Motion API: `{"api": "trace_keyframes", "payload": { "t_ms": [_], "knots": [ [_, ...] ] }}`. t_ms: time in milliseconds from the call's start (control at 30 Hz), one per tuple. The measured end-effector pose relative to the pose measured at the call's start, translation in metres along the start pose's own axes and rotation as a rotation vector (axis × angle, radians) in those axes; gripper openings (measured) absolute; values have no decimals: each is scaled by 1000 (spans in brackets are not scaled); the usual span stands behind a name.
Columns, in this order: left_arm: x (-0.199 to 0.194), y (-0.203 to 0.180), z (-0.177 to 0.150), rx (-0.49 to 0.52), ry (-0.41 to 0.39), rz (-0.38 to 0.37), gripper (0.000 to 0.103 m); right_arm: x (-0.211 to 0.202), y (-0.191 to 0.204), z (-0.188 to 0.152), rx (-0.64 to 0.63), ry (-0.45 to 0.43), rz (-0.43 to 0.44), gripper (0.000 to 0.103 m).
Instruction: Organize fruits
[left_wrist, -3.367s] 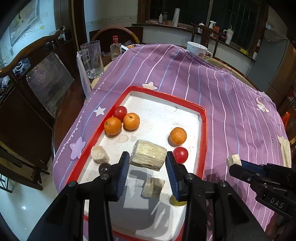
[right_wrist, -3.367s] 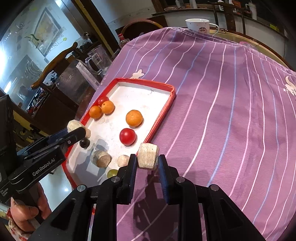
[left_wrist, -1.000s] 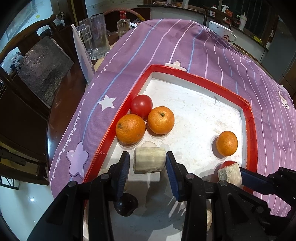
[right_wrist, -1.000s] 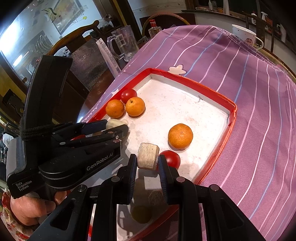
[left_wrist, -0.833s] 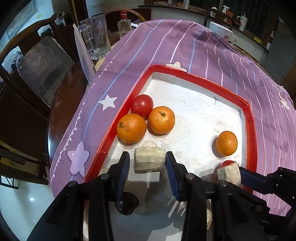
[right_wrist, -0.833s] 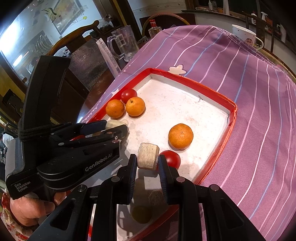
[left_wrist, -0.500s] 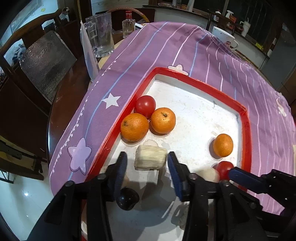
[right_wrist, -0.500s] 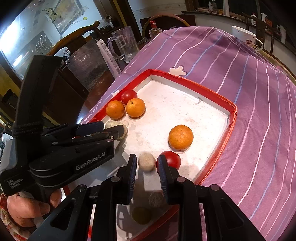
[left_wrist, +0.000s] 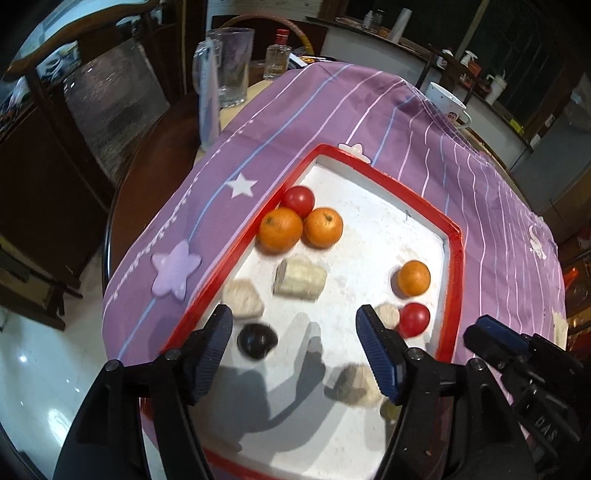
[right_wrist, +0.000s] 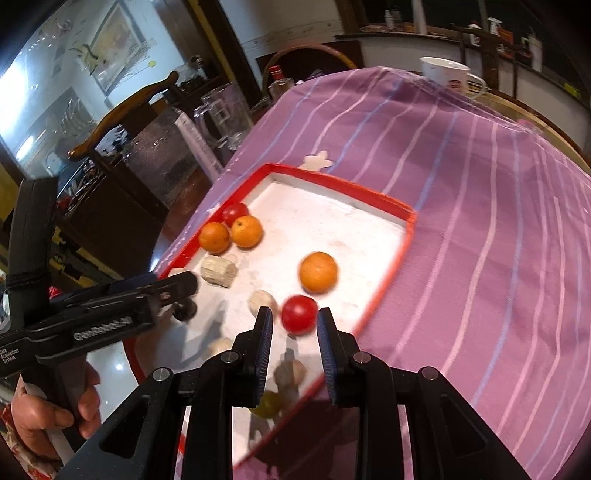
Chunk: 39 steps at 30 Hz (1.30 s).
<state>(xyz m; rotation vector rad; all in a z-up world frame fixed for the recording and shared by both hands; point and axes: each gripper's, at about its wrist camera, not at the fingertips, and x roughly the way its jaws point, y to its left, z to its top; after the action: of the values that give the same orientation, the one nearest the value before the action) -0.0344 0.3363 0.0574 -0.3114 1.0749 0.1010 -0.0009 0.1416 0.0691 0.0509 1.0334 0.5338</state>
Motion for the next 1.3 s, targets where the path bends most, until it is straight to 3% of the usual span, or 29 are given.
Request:
{"api": "trace_keyframes", "payload": {
  "t_ms": [267, 467, 567, 933, 1300],
  "knots": [
    [-21, -10, -23, -26, -12, 29, 69, -22, -17, -18, 18, -3, 1, 28],
    [-58, -33, -35, -10, -109, 73, 70, -44, -23, -29, 5, -36, -11, 28],
    [-74, -47, -38, -9, -156, 72, 79, -55, -27, -36, 1, -43, -18, 28],
    [-97, -105, -58, 68, -207, 80, 80, -84, -39, -58, -13, -65, -68, 28],
    [-121, -132, -68, 76, -291, 124, 83, -109, -55, -69, -18, -91, -88, 28]
  ]
}}
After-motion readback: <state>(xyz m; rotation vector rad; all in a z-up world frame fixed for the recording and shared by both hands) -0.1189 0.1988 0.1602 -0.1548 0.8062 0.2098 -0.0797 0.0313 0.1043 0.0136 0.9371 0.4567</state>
